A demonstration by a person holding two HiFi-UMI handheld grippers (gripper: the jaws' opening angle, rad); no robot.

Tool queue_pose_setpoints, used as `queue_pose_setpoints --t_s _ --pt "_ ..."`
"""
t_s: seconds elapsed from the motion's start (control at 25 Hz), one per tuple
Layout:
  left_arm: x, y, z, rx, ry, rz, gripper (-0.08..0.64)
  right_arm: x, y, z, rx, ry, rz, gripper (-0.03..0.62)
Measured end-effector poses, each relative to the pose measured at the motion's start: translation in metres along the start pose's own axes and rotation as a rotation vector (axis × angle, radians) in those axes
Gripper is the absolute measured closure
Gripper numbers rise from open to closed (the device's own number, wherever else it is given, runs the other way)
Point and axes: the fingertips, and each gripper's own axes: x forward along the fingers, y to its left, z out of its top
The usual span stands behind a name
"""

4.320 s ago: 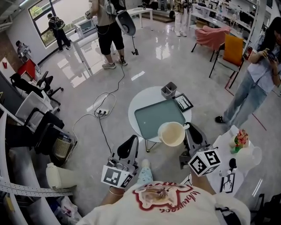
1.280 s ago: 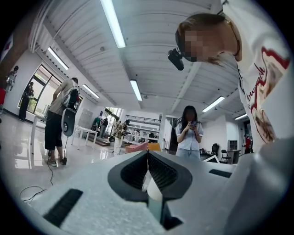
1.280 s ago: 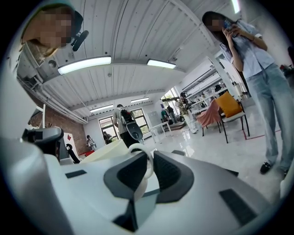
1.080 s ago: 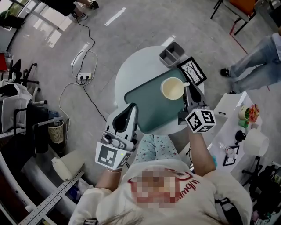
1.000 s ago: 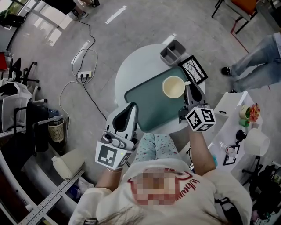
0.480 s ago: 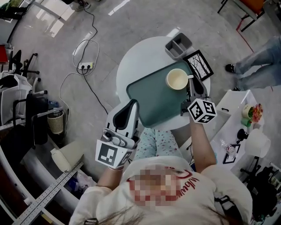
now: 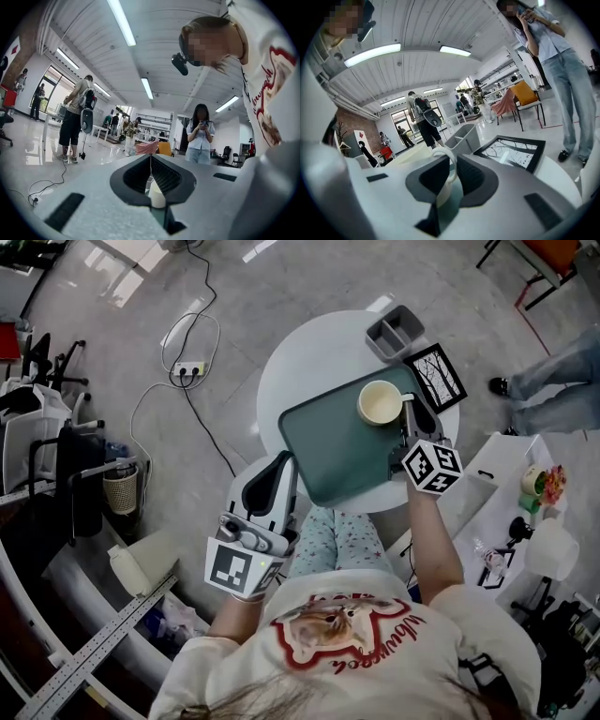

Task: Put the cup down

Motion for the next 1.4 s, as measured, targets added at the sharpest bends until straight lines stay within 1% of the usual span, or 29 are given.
queue_pose_setpoints --t_s 0.2,0.4,0.8,1.08,1.28,1.4 --pt "-0.003 0.001 -0.004 0.001 0.009 0.013 0.543 0.003 -0.002 -0.009 -0.004 0.022 -0.011 0.545" --pt "-0.004 -0.001 -0.004 0.003 0.011 0.009 0.544 0.003 -0.006 -0.015 0.005 0.029 -0.020 0.545" --pt "-0.003 -0.001 -0.003 0.003 0.011 0.005 0.544 0.001 -0.009 -0.021 -0.073 0.061 -0.074 0.545" --pt "-0.004 -0.003 0.000 0.012 0.005 0.002 0.544 -0.003 -0.007 -0.021 -0.093 0.070 -0.068 0.545" --pt "-0.005 -0.011 -0.003 0.033 0.019 -0.021 0.543 -0.011 -0.004 -0.019 -0.122 0.057 -0.077 0.545" --pt "-0.004 -0.017 -0.002 0.029 0.014 -0.038 0.544 -0.015 -0.002 -0.017 -0.127 0.046 -0.065 0.545"
